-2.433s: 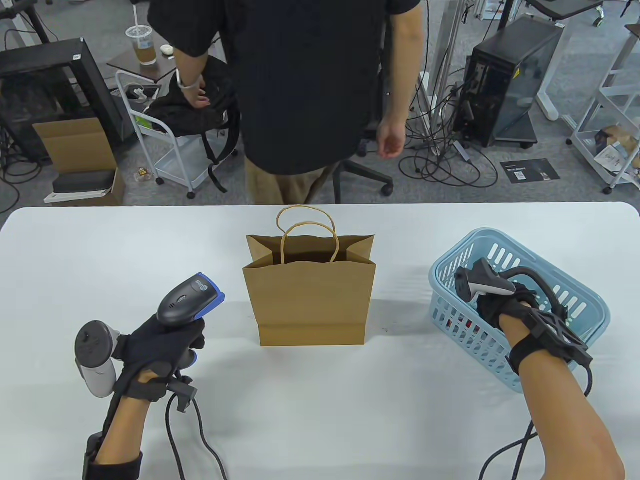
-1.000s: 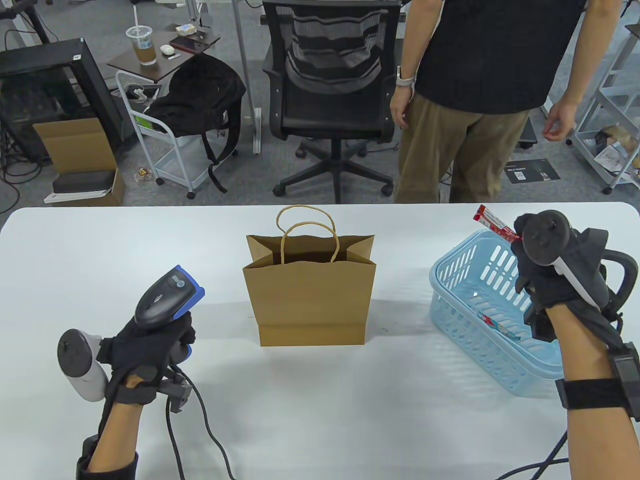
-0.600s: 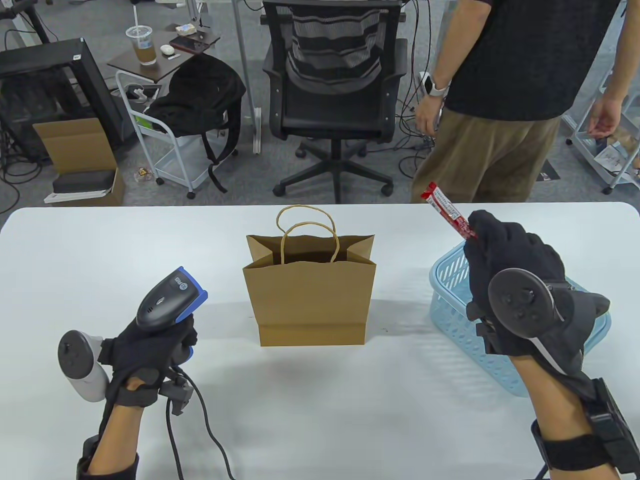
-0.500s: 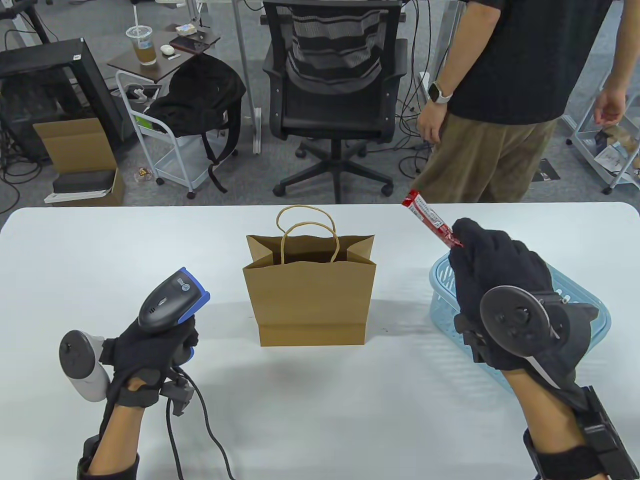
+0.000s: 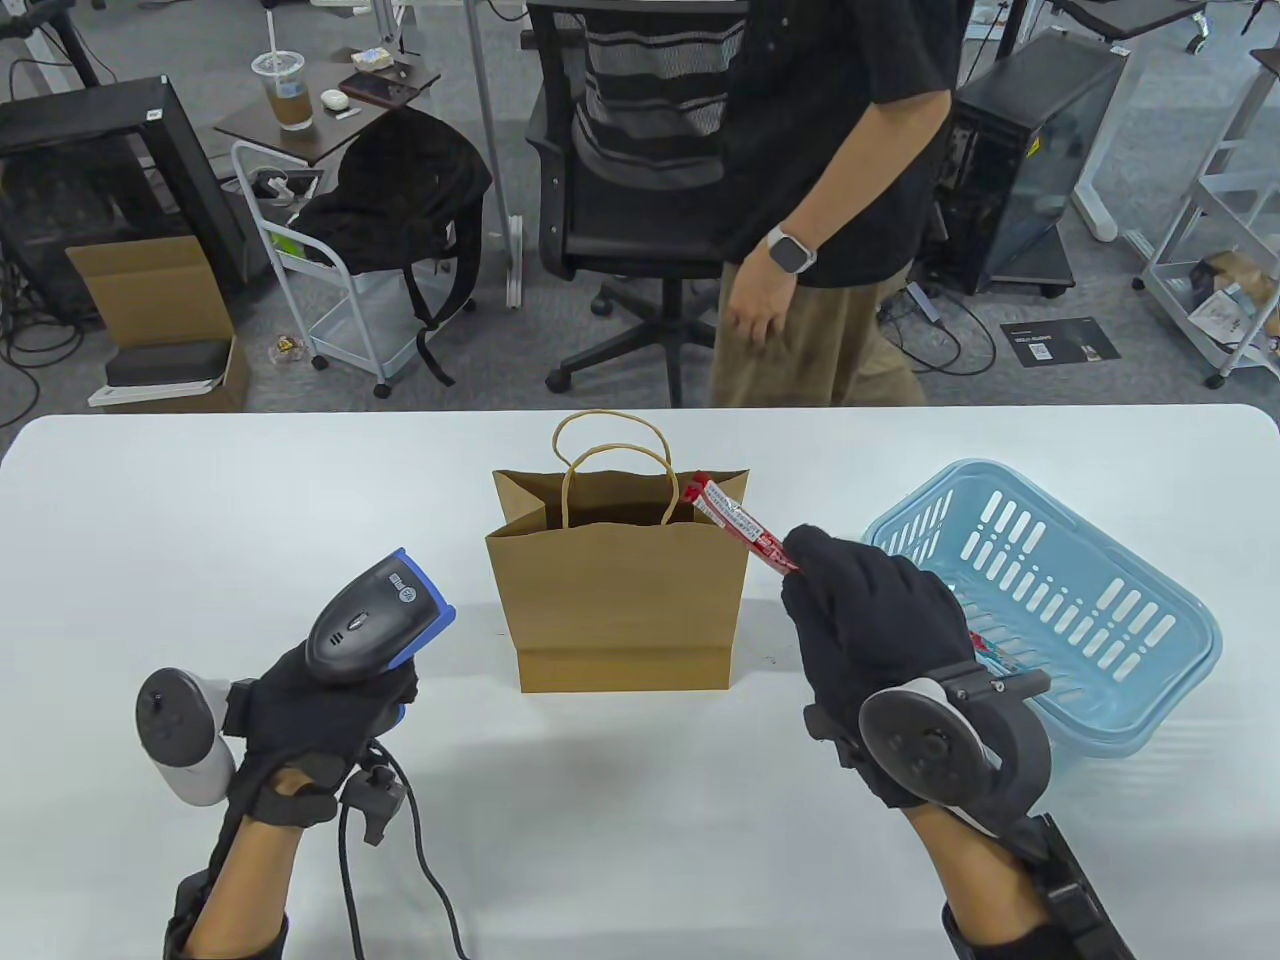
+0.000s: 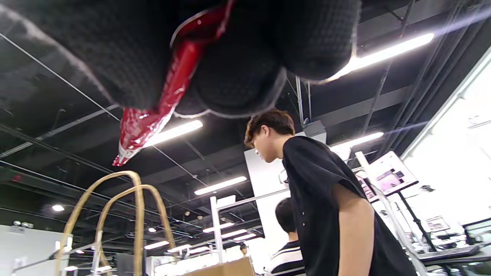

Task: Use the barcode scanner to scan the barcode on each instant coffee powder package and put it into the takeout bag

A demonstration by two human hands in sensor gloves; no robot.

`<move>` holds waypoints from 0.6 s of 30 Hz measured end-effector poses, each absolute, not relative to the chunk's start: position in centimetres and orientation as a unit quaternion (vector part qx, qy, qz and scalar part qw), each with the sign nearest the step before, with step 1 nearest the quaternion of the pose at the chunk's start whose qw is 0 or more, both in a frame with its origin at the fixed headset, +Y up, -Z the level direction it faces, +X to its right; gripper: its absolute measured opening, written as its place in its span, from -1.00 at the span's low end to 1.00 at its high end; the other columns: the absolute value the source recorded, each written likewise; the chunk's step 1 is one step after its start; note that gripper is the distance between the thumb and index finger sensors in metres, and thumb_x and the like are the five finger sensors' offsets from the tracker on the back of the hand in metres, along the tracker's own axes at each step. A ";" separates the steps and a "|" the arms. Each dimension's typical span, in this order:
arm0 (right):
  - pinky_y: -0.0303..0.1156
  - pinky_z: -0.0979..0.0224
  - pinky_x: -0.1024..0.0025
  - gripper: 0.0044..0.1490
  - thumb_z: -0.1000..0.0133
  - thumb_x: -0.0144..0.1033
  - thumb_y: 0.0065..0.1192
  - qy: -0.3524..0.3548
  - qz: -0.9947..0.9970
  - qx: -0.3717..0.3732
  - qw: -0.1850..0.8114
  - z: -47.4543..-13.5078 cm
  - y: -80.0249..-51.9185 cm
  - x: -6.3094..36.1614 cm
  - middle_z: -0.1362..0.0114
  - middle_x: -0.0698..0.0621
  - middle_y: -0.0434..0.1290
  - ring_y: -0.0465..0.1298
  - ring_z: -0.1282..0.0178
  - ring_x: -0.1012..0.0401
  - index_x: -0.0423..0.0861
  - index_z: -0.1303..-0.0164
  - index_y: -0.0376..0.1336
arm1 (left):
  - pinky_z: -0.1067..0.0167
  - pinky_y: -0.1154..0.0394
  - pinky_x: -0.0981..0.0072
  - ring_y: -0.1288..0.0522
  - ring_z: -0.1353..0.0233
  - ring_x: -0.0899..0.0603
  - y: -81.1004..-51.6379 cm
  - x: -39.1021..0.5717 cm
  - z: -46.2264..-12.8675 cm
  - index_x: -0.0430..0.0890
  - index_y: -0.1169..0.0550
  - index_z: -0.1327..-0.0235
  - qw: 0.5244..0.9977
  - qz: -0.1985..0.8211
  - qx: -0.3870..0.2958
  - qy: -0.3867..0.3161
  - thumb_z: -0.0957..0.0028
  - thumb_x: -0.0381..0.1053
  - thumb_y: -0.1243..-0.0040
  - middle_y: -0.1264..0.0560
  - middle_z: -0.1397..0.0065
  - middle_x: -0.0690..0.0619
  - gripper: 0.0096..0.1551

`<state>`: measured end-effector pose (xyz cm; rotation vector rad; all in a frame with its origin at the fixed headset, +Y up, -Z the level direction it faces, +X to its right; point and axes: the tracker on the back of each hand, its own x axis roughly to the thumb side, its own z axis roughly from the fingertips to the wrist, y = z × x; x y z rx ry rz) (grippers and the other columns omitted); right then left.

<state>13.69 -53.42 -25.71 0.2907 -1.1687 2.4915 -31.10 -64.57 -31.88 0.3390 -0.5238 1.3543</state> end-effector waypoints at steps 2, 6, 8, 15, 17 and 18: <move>0.57 -0.14 0.27 -0.40 -0.02 -0.03 0.51 -0.424 0.876 0.124 0.196 -25.4 -54.2 13.0 -0.17 0.15 0.67 0.68 0.08 0.25 0.27 -0.31 0.38 | 0.07 -0.62 0.01 -0.74 0.15 -0.11 -64.4 -30.5 -31.6 0.00 -0.58 -0.23 0.736 0.610 0.155 -0.248 -0.09 0.28 -0.45 -0.66 -0.05 0.06 -0.43; 0.57 -0.16 0.28 -0.41 -0.02 -0.02 0.51 -0.441 0.862 0.154 0.194 -24.9 -56.4 11.3 -0.18 0.16 0.66 0.68 0.07 0.26 0.28 -0.30 0.37 | 0.07 -0.63 0.01 -0.75 0.15 -0.11 -64.3 -29.2 -31.2 0.00 -0.58 -0.23 0.748 0.589 0.149 -0.265 -0.09 0.28 -0.45 -0.66 -0.04 0.06 -0.43; 0.57 -0.16 0.28 -0.41 -0.02 -0.02 0.51 -0.431 0.862 0.160 0.214 -25.1 -57.8 10.7 -0.17 0.16 0.66 0.68 0.07 0.26 0.28 -0.30 0.38 | 0.07 -0.63 0.01 -0.75 0.15 -0.11 -64.5 -28.5 -31.2 0.00 -0.58 -0.23 0.760 0.572 0.145 -0.272 -0.09 0.28 -0.45 -0.66 -0.04 0.06 -0.43; 0.58 -0.14 0.27 -0.42 -0.02 -0.01 0.51 -0.383 0.870 0.164 0.265 -26.4 -62.4 10.4 -0.15 0.16 0.68 0.69 0.09 0.26 0.27 -0.29 0.39 | 0.07 -0.63 0.01 -0.75 0.15 -0.11 -65.7 -26.2 -31.0 0.00 -0.58 -0.23 0.796 0.514 0.136 -0.289 -0.09 0.28 -0.45 -0.66 -0.04 0.06 -0.43; 0.58 -0.14 0.28 -0.43 -0.02 0.00 0.50 -0.360 0.878 0.165 0.271 -26.8 -63.6 10.4 -0.14 0.16 0.69 0.69 0.10 0.26 0.27 -0.28 0.39 | 0.07 -0.63 0.01 -0.75 0.15 -0.11 -66.0 -25.4 -30.8 0.00 -0.58 -0.23 0.817 0.473 0.139 -0.298 -0.09 0.28 -0.45 -0.66 -0.04 0.06 -0.43; 0.58 -0.14 0.27 -0.42 -0.02 0.00 0.50 -0.353 0.879 0.166 0.276 -26.9 -64.0 10.4 -0.14 0.15 0.69 0.70 0.10 0.26 0.27 -0.28 0.40 | 0.06 -0.62 0.01 -0.74 0.15 -0.11 -66.1 -25.1 -30.7 0.00 -0.58 -0.23 0.823 0.462 0.138 -0.301 -0.09 0.28 -0.45 -0.66 -0.05 0.06 -0.43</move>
